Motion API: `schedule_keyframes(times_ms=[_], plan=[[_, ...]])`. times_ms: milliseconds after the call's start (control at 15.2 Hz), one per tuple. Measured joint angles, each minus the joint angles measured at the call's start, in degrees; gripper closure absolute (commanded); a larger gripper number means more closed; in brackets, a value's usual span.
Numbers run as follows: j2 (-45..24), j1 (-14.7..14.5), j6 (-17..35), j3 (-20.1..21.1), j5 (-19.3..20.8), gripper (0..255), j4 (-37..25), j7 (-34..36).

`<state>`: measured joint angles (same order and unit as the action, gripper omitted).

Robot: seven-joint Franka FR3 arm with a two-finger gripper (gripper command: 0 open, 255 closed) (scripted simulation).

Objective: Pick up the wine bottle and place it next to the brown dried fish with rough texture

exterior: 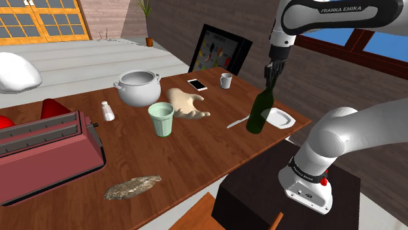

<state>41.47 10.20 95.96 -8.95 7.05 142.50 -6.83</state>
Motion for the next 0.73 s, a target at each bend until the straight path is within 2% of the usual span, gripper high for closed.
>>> schedule_keyframes(times_ms=[726], plan=[[-0.92, -0.24, -8.15, 0.55, -0.55, 255, -9.07, -0.46]])
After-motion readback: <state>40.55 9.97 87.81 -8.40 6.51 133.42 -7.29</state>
